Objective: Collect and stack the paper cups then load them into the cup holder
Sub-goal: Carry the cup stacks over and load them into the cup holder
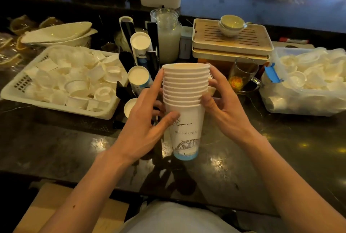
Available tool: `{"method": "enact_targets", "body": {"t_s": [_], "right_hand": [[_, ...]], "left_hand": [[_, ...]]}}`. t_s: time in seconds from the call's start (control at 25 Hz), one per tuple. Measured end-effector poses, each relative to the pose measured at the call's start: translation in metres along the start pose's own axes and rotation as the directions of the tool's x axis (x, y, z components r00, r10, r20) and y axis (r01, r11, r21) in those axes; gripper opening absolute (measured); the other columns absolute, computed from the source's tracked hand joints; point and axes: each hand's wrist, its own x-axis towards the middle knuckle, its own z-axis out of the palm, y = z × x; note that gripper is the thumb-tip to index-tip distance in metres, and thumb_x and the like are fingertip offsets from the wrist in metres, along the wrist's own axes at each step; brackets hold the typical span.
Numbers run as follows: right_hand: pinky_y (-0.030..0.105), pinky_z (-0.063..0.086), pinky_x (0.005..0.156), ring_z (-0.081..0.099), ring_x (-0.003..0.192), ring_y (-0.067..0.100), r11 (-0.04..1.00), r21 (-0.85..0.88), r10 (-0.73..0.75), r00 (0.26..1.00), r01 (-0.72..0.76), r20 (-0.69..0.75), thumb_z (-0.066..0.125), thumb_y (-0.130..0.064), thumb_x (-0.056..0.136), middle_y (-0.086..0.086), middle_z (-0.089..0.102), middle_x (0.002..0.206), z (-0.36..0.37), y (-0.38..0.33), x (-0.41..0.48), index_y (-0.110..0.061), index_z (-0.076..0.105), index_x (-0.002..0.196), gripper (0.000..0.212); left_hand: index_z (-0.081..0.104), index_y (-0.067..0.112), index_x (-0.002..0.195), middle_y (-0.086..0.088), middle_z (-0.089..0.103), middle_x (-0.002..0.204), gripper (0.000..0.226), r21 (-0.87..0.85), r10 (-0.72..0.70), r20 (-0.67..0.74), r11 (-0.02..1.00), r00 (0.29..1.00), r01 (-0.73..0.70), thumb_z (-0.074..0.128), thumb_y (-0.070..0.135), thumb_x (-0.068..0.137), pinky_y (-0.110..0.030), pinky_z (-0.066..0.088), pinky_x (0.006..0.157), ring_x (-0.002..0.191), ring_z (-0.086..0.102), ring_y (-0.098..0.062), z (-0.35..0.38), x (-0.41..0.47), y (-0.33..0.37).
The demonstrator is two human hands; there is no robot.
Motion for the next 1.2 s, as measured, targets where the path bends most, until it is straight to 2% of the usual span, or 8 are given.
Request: {"method": "enact_targets", "body": {"t_s": [0.2, 0.36, 0.48, 0.6, 0.72, 0.84, 0.96, 1.2], "right_hand": [[0.028, 0.059, 0.068, 0.061, 0.114, 0.009, 0.996, 0.06, -0.062, 0.998, 0.061, 0.021, 0.045, -0.041, 0.092, 0.002, 0.045, 0.142, 0.028, -0.019, 0.035, -0.027, 0.023, 0.149, 0.062], [0.026, 0.059, 0.066, 0.065, 0.109, 0.013, 0.992, 0.123, -0.01, 0.99, -0.007, 0.139, 0.053, -0.04, 0.091, -0.004, 0.038, 0.151, 0.048, -0.028, 0.059, -0.023, 0.019, 0.154, 0.073], [0.027, 0.059, 0.069, 0.064, 0.113, 0.011, 0.986, 0.142, 0.044, 0.968, -0.082, 0.248, 0.063, -0.036, 0.09, -0.005, 0.031, 0.156, 0.055, -0.031, 0.075, -0.022, 0.017, 0.155, 0.08], [0.028, 0.058, 0.068, 0.071, 0.097, 0.015, 0.984, 0.109, 0.1, 0.942, -0.142, 0.321, 0.057, -0.032, 0.095, -0.001, 0.048, 0.144, 0.061, -0.041, 0.09, -0.027, 0.034, 0.147, 0.057], [0.024, 0.056, 0.06, 0.073, 0.07, 0.016, 0.927, 0.157, 0.28, 0.907, -0.34, 0.314, 0.054, -0.033, 0.097, -0.001, 0.067, 0.113, 0.068, -0.052, 0.099, -0.035, 0.045, 0.126, 0.031], [0.025, 0.057, 0.059, 0.073, 0.071, 0.024, 0.877, 0.156, 0.393, 0.864, -0.456, 0.314, 0.053, -0.042, 0.096, 0.007, 0.068, 0.111, 0.071, -0.057, 0.113, -0.022, 0.057, 0.122, 0.033], [0.021, 0.056, 0.053, 0.073, 0.076, 0.027, 0.776, 0.203, 0.531, 0.793, -0.597, 0.301, 0.053, -0.045, 0.096, 0.017, 0.066, 0.107, 0.071, -0.058, 0.125, -0.02, 0.062, 0.107, 0.029], [0.021, 0.05, 0.046, 0.067, 0.059, 0.017, 0.723, 0.116, 0.647, 0.726, -0.681, 0.231, 0.053, -0.061, 0.089, 0.021, 0.068, 0.1, 0.078, -0.039, 0.14, -0.005, 0.061, 0.11, 0.061]], "left_hand": [[0.004, 0.035, 0.157, 0.011, 0.036, 0.127, 0.085, 0.041, -0.003, -0.079, 0.999, 0.997, 0.007, 0.041, 0.069, 0.088, -0.006, 0.04, 0.096, 0.119, 0.045, 0.005, -0.028, 0.006, -0.003], [0.011, 0.03, 0.155, 0.011, 0.007, 0.159, 0.078, -0.05, -0.033, -0.182, 0.998, 0.983, 0.024, 0.033, 0.069, 0.091, -0.009, 0.029, 0.111, 0.144, 0.011, 0.013, -0.046, 0.016, -0.008], [0.019, 0.04, 0.144, 0.022, 0.037, 0.143, 0.045, -0.214, -0.091, -0.203, 0.976, 0.975, 0.046, 0.038, 0.041, 0.103, -0.015, 0.049, 0.094, 0.124, 0.047, 0.014, -0.063, 0.026, -0.007], [0.035, 0.045, 0.136, 0.022, 0.055, 0.121, 0.035, -0.178, -0.143, -0.256, 0.979, 0.956, 0.099, 0.039, 0.04, 0.103, -0.018, 0.054, 0.079, 0.103, 0.061, 0.008, -0.077, 0.037, -0.011], [0.052, 0.037, 0.131, 0.032, 0.061, 0.113, 0.033, -0.205, -0.22, -0.175, 0.962, 0.96, 0.183, 0.036, 0.044, 0.103, -0.017, 0.052, 0.086, 0.104, 0.059, 0.012, -0.089, 0.043, -0.016], [0.052, 0.044, 0.132, 0.038, 0.059, 0.116, 0.032, -0.337, -0.23, -0.007, 0.917, 0.973, 0.214, 0.038, 0.042, 0.103, -0.013, 0.049, 0.091, 0.109, 0.056, 0.016, -0.103, 0.04, -0.02], [0.055, 0.061, 0.12, 0.029, 0.06, 0.128, 0.048, -0.358, -0.173, 0.176, 0.906, 0.969, 0.227, 0.048, 0.08, 0.077, -0.026, 0.044, 0.104, 0.123, 0.054, 0.006, -0.112, 0.04, -0.027], [0.034, 0.052, 0.143, 0.008, 0.047, 0.15, 0.086, -0.152, -0.37, 0.228, 0.9, 0.9, 0.409, 0.017, 0.092, 0.069, -0.04, 0.025, 0.118, 0.14, 0.042, -0.016, -0.108, 0.064, -0.044]]}}
